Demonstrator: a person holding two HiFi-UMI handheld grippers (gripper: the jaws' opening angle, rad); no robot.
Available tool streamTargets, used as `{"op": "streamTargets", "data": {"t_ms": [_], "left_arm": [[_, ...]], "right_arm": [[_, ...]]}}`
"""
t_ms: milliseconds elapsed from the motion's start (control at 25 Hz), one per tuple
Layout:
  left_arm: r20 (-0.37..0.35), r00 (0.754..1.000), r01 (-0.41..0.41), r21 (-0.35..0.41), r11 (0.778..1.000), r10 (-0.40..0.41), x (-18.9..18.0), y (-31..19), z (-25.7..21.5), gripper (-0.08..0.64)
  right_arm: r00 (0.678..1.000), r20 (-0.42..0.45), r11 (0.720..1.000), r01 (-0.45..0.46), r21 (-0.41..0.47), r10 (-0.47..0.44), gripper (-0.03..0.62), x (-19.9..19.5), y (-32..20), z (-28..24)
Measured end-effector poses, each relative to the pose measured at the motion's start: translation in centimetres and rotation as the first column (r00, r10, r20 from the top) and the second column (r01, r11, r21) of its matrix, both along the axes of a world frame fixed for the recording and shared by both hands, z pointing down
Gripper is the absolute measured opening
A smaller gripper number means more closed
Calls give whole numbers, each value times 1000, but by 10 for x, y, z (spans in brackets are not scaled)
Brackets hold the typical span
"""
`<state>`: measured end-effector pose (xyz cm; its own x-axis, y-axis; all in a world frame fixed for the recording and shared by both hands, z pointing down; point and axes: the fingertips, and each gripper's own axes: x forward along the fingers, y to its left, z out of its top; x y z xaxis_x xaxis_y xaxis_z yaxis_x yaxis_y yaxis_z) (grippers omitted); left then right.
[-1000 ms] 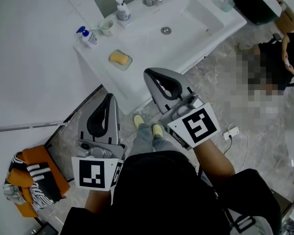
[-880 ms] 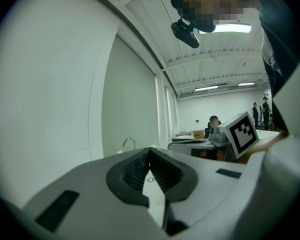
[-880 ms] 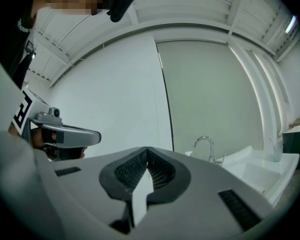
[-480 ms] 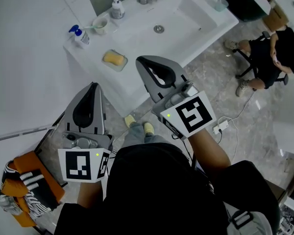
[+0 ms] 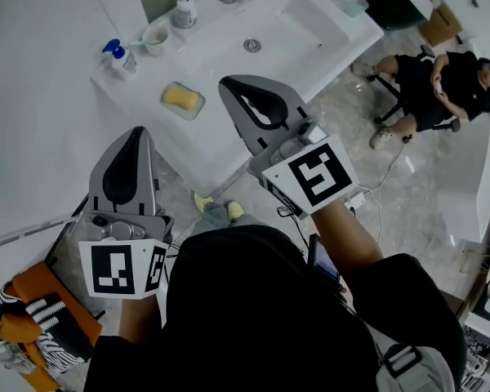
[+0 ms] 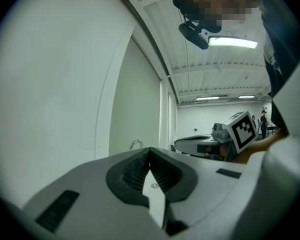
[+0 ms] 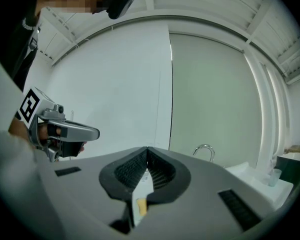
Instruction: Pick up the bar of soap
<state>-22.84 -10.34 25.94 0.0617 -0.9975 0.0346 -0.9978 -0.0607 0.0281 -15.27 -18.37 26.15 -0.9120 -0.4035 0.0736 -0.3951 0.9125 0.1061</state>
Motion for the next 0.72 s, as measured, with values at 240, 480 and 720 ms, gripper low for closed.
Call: {"op": "streamTargets", "data": {"t_ms": [240,480,720], "left_arm": [[-15,1000,-14,0,1000,14,-18,-7,7,6],[-28,999,-20,3,1000,20,-25,-14,8,6],[-21,1000,-9,6,1000,9,-24,-21,8,6]], "right_arm": [[1000,-7,1000,-12,23,12,8,-17,-4,1],[999,-10,999,-31,18,31,8,-20,-6,-2],[1000,4,1000,-19,3,19,8,-18,-17,-4]]}}
